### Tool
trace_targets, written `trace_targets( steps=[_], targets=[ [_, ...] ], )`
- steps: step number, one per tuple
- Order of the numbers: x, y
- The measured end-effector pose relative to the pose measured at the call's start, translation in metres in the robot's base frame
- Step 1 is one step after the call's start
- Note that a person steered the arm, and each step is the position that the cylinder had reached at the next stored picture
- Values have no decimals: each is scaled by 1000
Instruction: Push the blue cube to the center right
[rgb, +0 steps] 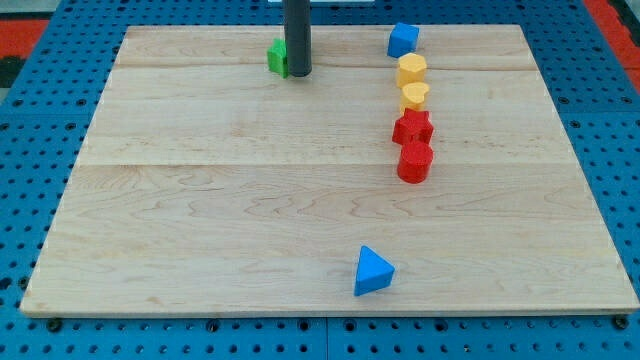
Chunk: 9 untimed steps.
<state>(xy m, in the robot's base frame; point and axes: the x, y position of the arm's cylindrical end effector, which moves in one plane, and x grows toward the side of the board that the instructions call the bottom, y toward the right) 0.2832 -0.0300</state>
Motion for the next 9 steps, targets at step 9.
trace_targets(
  steps=[9],
  targets=[
    [-55, 187]
  ],
)
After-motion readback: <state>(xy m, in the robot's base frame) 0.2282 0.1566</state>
